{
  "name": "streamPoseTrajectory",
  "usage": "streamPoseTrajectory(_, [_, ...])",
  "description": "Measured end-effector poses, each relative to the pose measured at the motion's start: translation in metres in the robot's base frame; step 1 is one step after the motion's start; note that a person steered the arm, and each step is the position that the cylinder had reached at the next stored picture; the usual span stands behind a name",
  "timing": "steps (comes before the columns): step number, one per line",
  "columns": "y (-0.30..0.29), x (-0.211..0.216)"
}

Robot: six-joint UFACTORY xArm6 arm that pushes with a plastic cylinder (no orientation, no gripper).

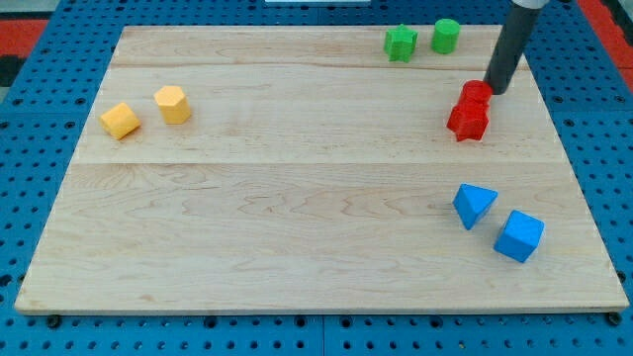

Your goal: Move the yellow heart vertically to the top of the yellow hexagon

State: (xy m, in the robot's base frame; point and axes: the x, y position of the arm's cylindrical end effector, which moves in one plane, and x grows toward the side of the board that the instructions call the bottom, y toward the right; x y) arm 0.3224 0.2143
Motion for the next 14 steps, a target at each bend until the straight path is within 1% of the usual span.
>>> streamPoseTrajectory(1, [-0.052,-0.017])
streamPoseTrajectory(2, [-0.091,-0.029])
streamPoseTrajectory(3, [-0.174,0.031])
streamPoseTrajectory(4, [-0.263,0.109])
streamPoseTrajectory(5, [-0.420,0.137])
streamPoseTrajectory(6, [-0.481,0.098])
streamPoseTrajectory(7, [-0.471,0.053])
streamPoseTrajectory(8, [-0.467,0.050])
streamPoseTrajectory(9, [-0.446,0.056])
streamPoseTrajectory(10, [-0.443,0.033])
streamPoseTrajectory(11, [-0.447,-0.018])
streamPoseTrajectory(12, [-0.431,-0.027])
streamPoseTrajectory(14, [-0.411,-0.018])
